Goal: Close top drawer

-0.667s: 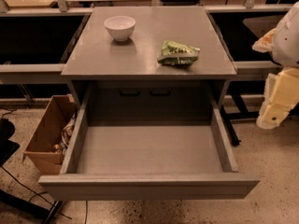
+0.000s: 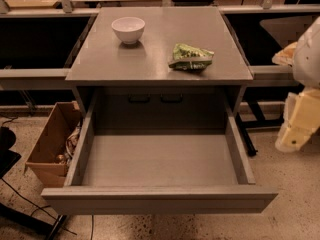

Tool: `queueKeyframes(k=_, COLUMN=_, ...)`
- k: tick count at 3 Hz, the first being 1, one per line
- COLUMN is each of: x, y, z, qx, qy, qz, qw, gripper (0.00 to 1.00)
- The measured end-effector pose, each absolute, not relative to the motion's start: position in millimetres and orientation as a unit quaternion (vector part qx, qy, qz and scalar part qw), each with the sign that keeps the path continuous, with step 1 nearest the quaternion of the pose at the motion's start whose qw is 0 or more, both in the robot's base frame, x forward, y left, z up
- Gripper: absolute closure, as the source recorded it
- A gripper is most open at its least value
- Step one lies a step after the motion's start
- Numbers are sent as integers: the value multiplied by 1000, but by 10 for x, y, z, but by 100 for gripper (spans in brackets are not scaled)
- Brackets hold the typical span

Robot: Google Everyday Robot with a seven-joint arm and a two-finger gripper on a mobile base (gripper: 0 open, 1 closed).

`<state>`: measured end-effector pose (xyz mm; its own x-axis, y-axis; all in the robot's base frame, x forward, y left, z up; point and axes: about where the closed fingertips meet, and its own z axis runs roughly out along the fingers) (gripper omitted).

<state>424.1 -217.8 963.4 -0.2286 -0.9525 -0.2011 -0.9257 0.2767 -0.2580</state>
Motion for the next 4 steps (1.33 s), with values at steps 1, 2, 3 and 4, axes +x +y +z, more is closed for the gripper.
queueKeyframes(k=1, x=3883, y=-2192, z=9302, qx=-596, qy=787, qz=-44, qw=154, gripper=19)
queueKeyframes(k=2, x=3458, y=-2210, z=8961, qx=-587, qy=795, qz=-41, qw=149, gripper=42)
queueKeyframes(k=3, x=3149, y=-2180, z=8502, qx=-593, qy=791, qz=-41, qw=143, gripper=65)
queueKeyframes(k=4, x=3010, y=-2198, z=7752, qx=-602, qy=790, qz=-39, qw=114, gripper=89)
